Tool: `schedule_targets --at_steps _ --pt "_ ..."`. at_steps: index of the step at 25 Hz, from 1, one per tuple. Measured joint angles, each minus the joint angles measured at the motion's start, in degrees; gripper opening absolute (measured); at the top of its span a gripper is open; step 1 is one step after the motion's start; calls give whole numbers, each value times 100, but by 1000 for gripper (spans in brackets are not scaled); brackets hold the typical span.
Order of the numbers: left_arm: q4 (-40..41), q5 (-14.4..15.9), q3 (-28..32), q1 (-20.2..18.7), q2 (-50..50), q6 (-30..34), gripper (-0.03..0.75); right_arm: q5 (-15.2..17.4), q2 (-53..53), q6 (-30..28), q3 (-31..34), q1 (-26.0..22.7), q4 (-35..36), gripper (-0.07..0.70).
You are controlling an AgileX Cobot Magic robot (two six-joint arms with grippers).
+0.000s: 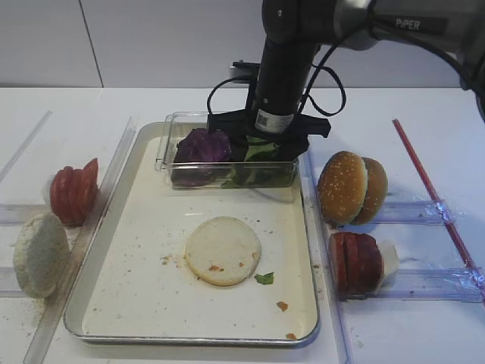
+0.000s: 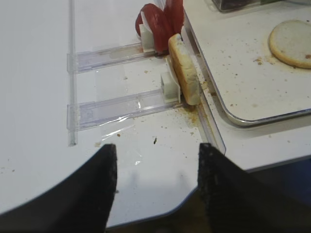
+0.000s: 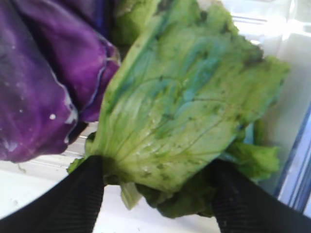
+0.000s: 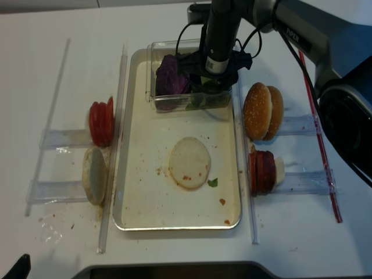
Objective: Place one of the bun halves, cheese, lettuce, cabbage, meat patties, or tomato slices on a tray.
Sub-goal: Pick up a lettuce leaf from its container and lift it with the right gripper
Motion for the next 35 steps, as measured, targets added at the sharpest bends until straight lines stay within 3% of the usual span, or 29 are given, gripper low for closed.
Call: schedule_targets --at_steps 5,13,17,29,35 --pt "0 0 0 0 0 0 358 -10 0 0 0 0 9 460" --pt "0 0 0 0 0 0 358 -10 0 0 0 0 -10 189" --pt "0 0 0 0 0 0 358 -10 0 0 0 0 -10 97" --pt "0 0 0 0 0 0 358 165 4 0 -717 0 -15 90" --pt "0 0 0 0 0 0 358 189 -131 0 -733 0 -15 88"
